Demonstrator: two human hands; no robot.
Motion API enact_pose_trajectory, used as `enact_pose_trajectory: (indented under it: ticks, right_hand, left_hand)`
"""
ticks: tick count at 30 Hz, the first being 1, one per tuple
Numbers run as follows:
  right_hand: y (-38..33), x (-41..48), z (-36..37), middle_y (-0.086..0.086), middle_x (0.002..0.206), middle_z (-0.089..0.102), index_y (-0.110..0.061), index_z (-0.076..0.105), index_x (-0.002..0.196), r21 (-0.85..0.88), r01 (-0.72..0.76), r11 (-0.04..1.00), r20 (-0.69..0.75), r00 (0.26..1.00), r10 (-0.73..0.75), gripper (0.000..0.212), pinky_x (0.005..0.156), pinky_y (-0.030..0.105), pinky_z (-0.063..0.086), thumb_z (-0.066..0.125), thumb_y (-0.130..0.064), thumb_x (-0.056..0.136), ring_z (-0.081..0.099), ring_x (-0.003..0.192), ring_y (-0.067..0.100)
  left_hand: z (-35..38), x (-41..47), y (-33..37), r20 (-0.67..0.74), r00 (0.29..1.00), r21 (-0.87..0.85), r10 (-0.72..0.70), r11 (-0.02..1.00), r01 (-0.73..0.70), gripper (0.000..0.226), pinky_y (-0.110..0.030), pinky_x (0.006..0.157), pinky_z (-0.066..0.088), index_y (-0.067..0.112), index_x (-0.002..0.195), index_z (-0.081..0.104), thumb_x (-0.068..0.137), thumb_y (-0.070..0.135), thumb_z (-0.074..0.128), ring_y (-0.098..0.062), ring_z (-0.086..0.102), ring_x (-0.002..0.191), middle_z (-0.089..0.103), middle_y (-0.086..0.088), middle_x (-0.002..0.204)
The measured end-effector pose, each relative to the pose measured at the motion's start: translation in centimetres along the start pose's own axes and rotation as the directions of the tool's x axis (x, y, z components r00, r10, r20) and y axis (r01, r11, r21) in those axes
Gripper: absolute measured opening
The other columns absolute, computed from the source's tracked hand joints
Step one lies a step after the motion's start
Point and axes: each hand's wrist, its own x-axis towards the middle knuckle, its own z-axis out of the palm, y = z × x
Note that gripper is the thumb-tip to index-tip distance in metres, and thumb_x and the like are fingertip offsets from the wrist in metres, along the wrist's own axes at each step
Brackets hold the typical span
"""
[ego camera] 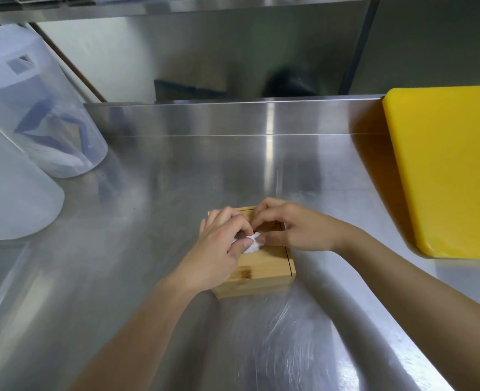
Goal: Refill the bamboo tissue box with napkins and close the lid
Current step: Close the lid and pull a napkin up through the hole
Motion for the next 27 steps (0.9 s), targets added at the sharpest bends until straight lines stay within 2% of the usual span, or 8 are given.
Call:
enact_pose_trajectory:
  ticks: [2,5,8,10,12,17,21,27]
  right_hand:
    - [-0.3,0.3,-0.2,0.000,0.102,0.048,-0.013,0.069,0.092,-0.042,-0.024,0.999,0.042,0.999,0.026,0.010,0.090,0.027,0.038,0.067,-0.016,0.084,0.046,0.096,0.014]
    - [-0.6,0.5,-0.2,0.005,0.104,0.054,-0.007,0.068,0.083,-0.080,-0.005,0.997,0.030,1.000,0.007,0.009,0.094,0.032,0.039,0.070,-0.016,0.081,0.048,0.102,0.018]
    - [-0.6,0.4,0.2,0.005,0.097,0.062,-0.007,0.067,0.082,-0.119,0.035,0.992,-0.018,0.999,-0.037,0.008,0.087,0.026,0.040,0.069,-0.015,0.082,0.050,0.095,0.016]
    - [-0.6,0.3,0.5,0.000,0.084,0.061,-0.008,0.067,0.084,-0.155,0.055,0.986,-0.056,0.996,-0.064,0.007,0.079,0.022,0.039,0.066,-0.015,0.083,0.047,0.082,0.009]
    - [-0.7,0.1,0.7,-0.002,0.080,0.061,-0.010,0.067,0.084,-0.229,0.075,0.971,-0.085,0.992,-0.097,0.007,0.080,0.027,0.039,0.065,-0.017,0.085,0.047,0.080,0.011]
    - [-1.0,0.0,1.4,0.005,0.084,0.066,-0.009,0.066,0.086,-0.358,0.137,0.924,-0.130,0.972,-0.195,0.008,0.082,0.035,0.043,0.063,-0.017,0.085,0.053,0.084,0.019]
    - [-1.0,0.0,0.9,0.001,0.083,0.064,-0.012,0.068,0.090,-0.303,0.103,0.947,-0.075,0.988,-0.132,0.010,0.080,0.032,0.042,0.065,-0.020,0.085,0.045,0.081,0.011]
    - [-0.9,-0.2,1.1,0.004,0.090,0.067,-0.007,0.067,0.091,-0.280,0.087,0.956,-0.106,0.987,-0.120,0.009,0.078,0.032,0.045,0.060,-0.008,0.086,0.054,0.083,0.017]
  left_hand:
    - [-0.1,0.0,0.1,-0.002,1.000,0.021,0.028,0.999,-0.028,0.006,-0.011,0.085,0.021,0.020,0.084,0.055,0.089,0.017,0.053,0.004,0.030,0.097,0.040,0.017,0.092]
    - [-0.4,-0.1,0.0,0.060,0.996,0.039,0.060,0.997,-0.062,0.009,-0.010,0.084,0.022,0.017,0.087,0.055,0.092,0.019,0.047,0.010,0.030,0.099,0.044,0.018,0.087]
    - [-1.2,-0.4,-0.2,0.060,0.996,0.058,0.066,0.996,-0.069,0.006,-0.005,0.086,0.021,0.015,0.087,0.057,0.093,0.016,0.054,0.022,0.023,0.098,0.048,0.018,0.084]
    - [-1.7,-0.4,-0.4,0.063,0.995,0.122,0.078,0.989,-0.085,0.010,-0.014,0.085,0.024,0.017,0.084,0.060,0.090,0.024,0.056,0.014,0.030,0.096,0.052,0.016,0.078]
    - [-1.9,-0.3,-0.8,0.078,0.994,0.206,0.080,0.974,-0.095,0.017,-0.023,0.083,0.024,0.022,0.080,0.061,0.085,0.035,0.052,0.000,0.038,0.086,0.056,0.013,0.074]
    - [-2.0,-0.6,-1.1,-0.008,0.996,0.232,0.090,0.969,-0.086,0.020,-0.010,0.085,0.018,0.022,0.075,0.064,0.080,0.039,0.055,-0.004,0.036,0.077,0.051,0.018,0.074]
    - [-2.4,-0.7,-1.5,-0.003,0.999,0.173,0.046,0.984,-0.045,0.018,-0.011,0.085,0.021,0.023,0.074,0.063,0.080,0.038,0.056,-0.003,0.042,0.083,0.055,0.020,0.074]
    - [-2.3,-1.2,-1.8,-0.050,0.999,0.059,0.003,0.998,0.000,0.014,-0.014,0.083,0.028,0.028,0.074,0.061,0.081,0.040,0.056,-0.004,0.046,0.085,0.053,0.021,0.075]
